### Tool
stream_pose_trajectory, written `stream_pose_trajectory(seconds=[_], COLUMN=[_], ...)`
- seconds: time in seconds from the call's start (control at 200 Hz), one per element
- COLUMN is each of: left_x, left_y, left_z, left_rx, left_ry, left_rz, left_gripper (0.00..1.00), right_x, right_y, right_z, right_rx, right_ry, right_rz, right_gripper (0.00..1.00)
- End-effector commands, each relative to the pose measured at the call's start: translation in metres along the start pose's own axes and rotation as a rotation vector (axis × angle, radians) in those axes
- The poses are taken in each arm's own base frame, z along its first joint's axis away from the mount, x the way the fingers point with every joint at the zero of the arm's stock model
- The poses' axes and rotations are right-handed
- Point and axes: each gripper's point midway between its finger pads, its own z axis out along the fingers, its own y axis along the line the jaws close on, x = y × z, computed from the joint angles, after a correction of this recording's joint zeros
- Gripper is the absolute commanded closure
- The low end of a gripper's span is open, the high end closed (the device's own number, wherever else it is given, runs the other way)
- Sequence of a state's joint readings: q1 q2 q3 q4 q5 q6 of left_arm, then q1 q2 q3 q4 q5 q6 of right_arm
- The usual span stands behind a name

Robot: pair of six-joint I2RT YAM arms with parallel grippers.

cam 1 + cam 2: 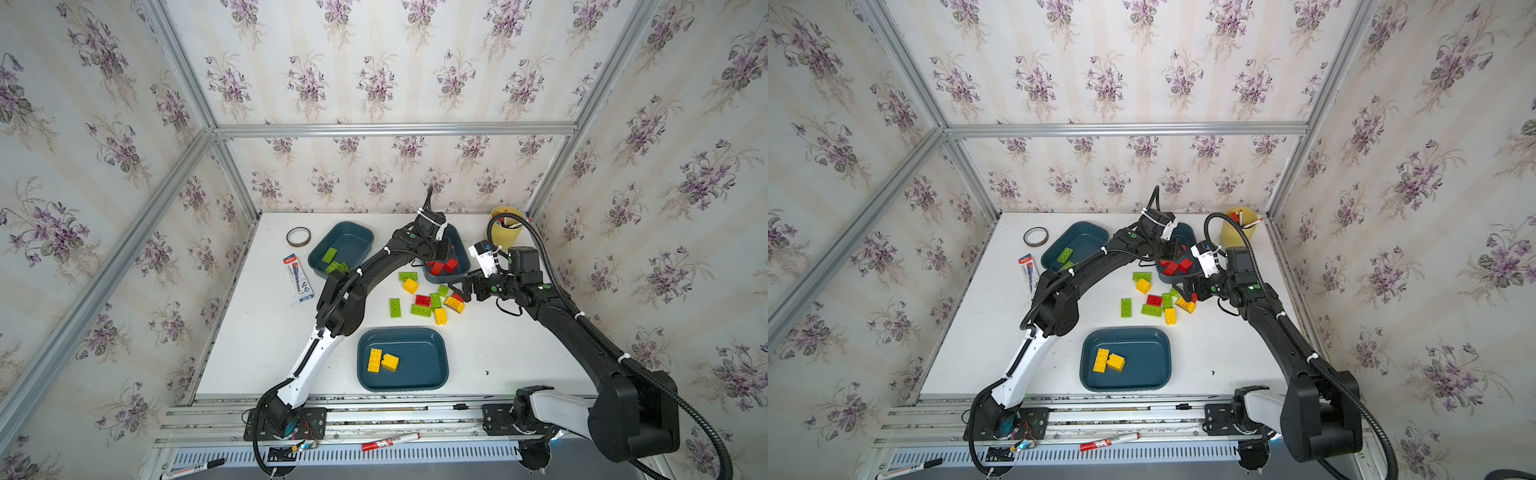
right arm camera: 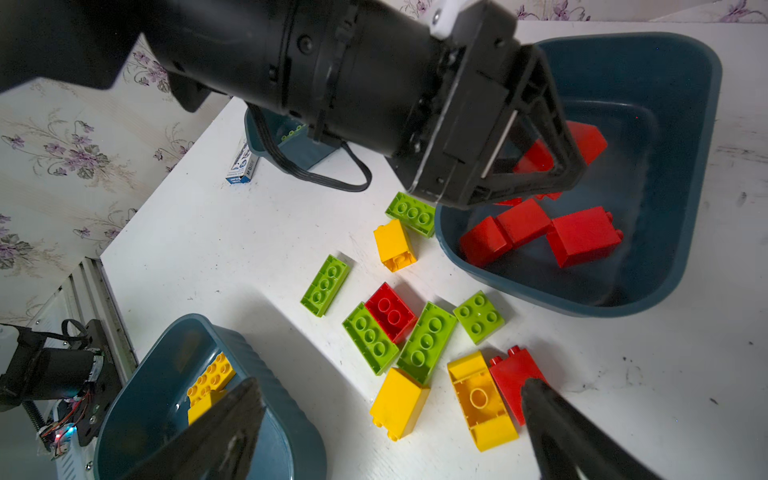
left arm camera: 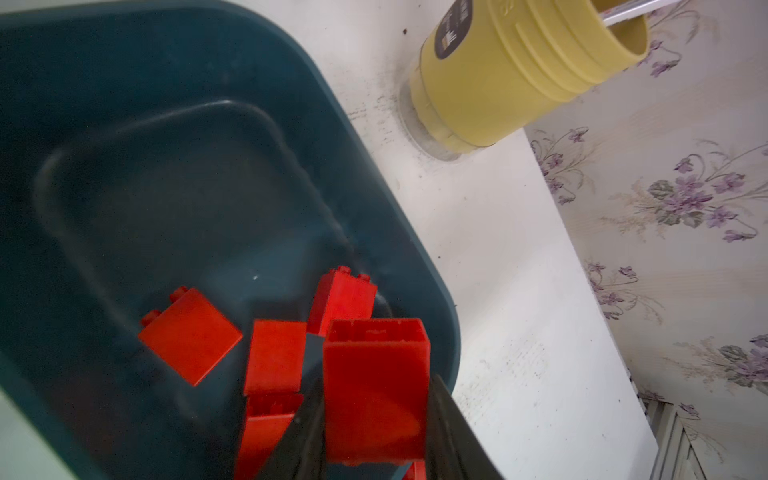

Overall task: Sort the legos into containers by color
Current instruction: 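Carry the red brick into the bin beside the yellow cup and release, then move the left gripper to the pile and grasp a lime-green 2x4 brick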

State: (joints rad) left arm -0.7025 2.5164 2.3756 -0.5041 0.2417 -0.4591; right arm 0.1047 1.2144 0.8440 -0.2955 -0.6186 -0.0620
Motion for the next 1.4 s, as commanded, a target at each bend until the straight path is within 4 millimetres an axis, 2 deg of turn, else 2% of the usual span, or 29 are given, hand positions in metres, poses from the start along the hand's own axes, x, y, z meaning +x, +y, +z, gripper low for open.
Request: stream_pose_trajectory(seconds=[0.0,0.135,0.27,0.315,0.49,0.705,0.78,0.92,1.049,1.169,1.394], left_x=[-0.018,-0.017,-0.009,-0.006,0.034,0.091,0.111,0.15,0.177,0.191,0.206], left_y=[-0.014,-0.009,-0.011,-0.005,0.013,0.039,0.044,0.056,0.075,0.09,0.109], left_z=[-0.006,-0.029,-0.06,-0.072,-0.113,-0.149,-0.152,-0.144,-0.139,-0.138,-0.123], left_rx=[0.075,0.028,0.002,-0.039,-0.145,-0.262,-0.288,-0.335,-0.441,-0.513,-0.582], left_ry=[-0.055,-0.056,-0.032,-0.026,0.075,0.163,0.194,0.271,0.314,0.336,0.375], left_rz=[0.021,0.05,0.08,0.078,0.018,-0.096,-0.122,-0.185,-0.193,-0.189,-0.17], left_gripper=[0.4,0.18,0.15,0.15,0.14,0.15,0.15,0.17,0.2,0.22,0.29], right_x=[-0.006,-0.007,-0.009,-0.009,-0.008,-0.007,-0.007,-0.004,-0.002,0.0,0.0], right_y=[0.002,0.002,0.002,0.003,0.003,0.004,0.004,0.005,0.006,0.006,0.007], right_z=[-0.003,-0.003,-0.001,-0.001,0.0,0.003,0.003,0.003,0.003,0.004,0.005], right_rx=[0.002,-0.001,-0.007,-0.012,-0.02,-0.033,-0.035,-0.042,-0.044,-0.047,-0.053], right_ry=[-0.013,-0.014,-0.015,-0.016,-0.014,-0.009,-0.009,-0.002,0.002,0.008,0.003], right_rz=[-0.025,-0.026,-0.022,-0.023,-0.017,-0.005,-0.005,-0.002,0.001,0.005,0.009], right_gripper=[0.0,0.0,0.0,0.0,0.0,0.0,0.0,0.0,0.0,0.0,0.01])
